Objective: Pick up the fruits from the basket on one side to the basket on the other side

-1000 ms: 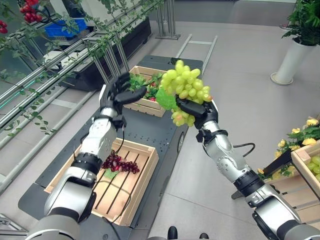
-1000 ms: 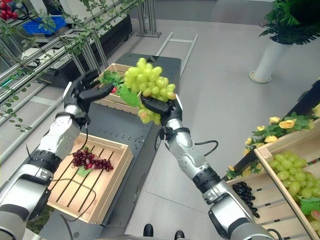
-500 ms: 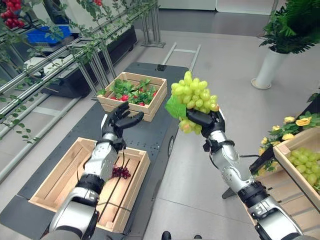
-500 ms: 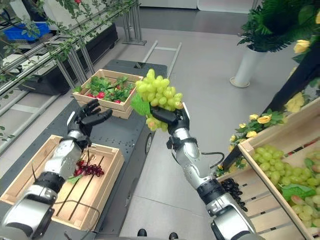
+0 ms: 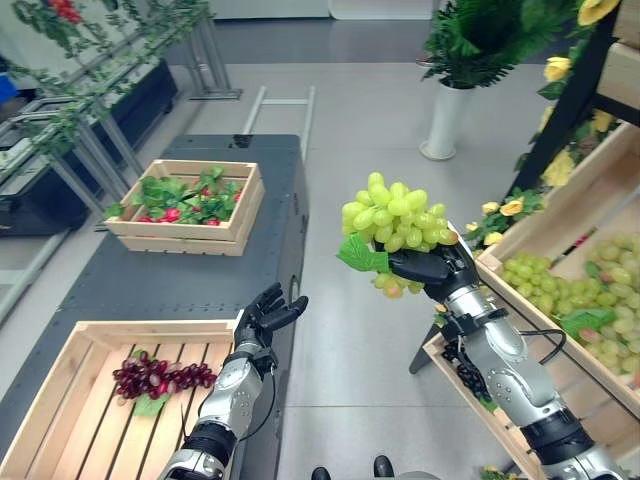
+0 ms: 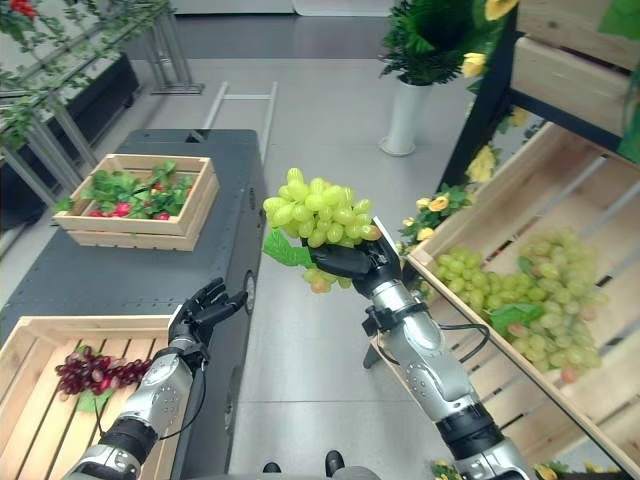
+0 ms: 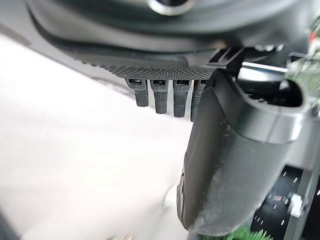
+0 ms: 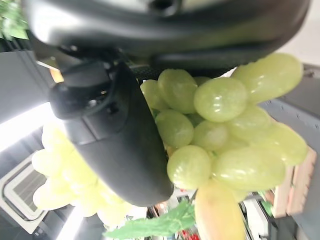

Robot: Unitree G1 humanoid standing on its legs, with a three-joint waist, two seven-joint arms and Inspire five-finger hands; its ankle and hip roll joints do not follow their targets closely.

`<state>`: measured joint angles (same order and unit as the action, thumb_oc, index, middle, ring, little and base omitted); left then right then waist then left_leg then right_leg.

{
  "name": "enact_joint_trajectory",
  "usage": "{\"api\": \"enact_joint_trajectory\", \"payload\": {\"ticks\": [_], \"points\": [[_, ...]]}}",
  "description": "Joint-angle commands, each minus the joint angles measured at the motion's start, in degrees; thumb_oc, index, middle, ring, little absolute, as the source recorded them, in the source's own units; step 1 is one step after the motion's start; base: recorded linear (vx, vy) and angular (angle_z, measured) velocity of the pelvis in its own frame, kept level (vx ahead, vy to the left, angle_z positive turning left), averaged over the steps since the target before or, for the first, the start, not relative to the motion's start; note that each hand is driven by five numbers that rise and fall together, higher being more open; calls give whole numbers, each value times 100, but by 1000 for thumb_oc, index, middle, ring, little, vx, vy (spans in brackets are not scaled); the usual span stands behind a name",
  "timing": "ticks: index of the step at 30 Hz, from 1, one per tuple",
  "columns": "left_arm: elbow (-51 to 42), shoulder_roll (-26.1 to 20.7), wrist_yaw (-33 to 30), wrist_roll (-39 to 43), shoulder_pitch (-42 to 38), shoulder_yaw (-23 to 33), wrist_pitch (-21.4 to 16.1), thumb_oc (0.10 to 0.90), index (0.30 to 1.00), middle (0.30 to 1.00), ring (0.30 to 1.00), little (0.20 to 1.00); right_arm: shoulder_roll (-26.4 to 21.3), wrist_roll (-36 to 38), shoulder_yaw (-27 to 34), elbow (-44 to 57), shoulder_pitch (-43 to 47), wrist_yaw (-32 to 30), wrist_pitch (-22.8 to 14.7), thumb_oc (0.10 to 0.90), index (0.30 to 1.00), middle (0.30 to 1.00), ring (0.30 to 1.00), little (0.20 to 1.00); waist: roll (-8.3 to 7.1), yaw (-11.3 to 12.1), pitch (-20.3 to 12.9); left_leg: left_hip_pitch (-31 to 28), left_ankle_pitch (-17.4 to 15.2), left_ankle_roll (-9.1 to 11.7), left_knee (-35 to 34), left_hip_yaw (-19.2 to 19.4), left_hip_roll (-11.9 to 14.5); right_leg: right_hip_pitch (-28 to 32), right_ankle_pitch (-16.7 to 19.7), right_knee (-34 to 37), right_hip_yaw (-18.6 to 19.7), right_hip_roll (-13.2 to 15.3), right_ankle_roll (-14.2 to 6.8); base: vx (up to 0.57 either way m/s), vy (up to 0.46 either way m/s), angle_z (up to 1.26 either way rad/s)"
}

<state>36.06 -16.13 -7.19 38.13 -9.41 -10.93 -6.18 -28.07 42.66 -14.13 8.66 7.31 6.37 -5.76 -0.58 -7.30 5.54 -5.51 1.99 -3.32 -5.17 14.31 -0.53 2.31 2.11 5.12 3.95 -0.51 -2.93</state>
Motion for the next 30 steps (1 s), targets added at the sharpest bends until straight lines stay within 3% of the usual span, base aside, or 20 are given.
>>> {"api": "enact_joint_trajectory", "payload": {"ticks": [1, 7, 17, 24, 28, 30], "points": [[226, 20, 341, -282, -418, -29, -775, 800, 900, 900, 900, 900, -97, 214, 847, 710, 140, 623, -385, 400, 300, 300, 300, 300, -40, -175, -493, -102, -499, -27, 17, 14, -38, -149, 236, -12, 12, -39, -1, 27, 61, -40], [403, 270, 556, -6, -237, -140, -818, 800, 900, 900, 900, 900, -348, 315, 1457, 1076, -251, 1043, -355, 400, 300, 300, 300, 300, -3, -556, -452, -213, -693, -68, 17, 247, -26, -197, 238, -12, 366, -121, -65, 32, 67, -31], [593, 466, 550, 51, -253, -302, -801, 800, 900, 900, 900, 900, -724, 310, 2072, 1069, -347, 1230, -464, 400, 300, 300, 300, 300, 20, -938, -483, -254, -786, -77, 17, 548, -3, -359, 325, -12, 797, -268, -85, 2, 30, -24], [669, 512, 622, 88, -231, -385, -669, 800, 900, 900, 900, 900, -1044, 138, 2550, 1095, -271, 1185, -688, 400, 300, 300, 300, 300, 37, -1070, -528, -275, -814, -67, 17, 627, -8, -379, 352, -12, 956, -335, -85, 1, 8, -16], [723, 520, 648, 178, -185, -510, -638, 800, 900, 900, 900, 900, -1399, 137, 2748, 646, 174, 827, -838, 400, 300, 300, 300, 300, 12, -1069, -572, -287, -839, -59, 17, 599, -17, -364, 345, -12, 1007, -357, -84, 0, 0, 0], [678, 483, 654, 206, -126, -551, -557, 800, 900, 900, 900, 900, -1552, -242, 2849, 434, 385, 596, -909, 400, 300, 300, 300, 300, -12, -1038, -586, -298, -851, -52, 17, 562, -19, -343, 343, -12, 1008, -357, -85, 0, 0, 0]]}}
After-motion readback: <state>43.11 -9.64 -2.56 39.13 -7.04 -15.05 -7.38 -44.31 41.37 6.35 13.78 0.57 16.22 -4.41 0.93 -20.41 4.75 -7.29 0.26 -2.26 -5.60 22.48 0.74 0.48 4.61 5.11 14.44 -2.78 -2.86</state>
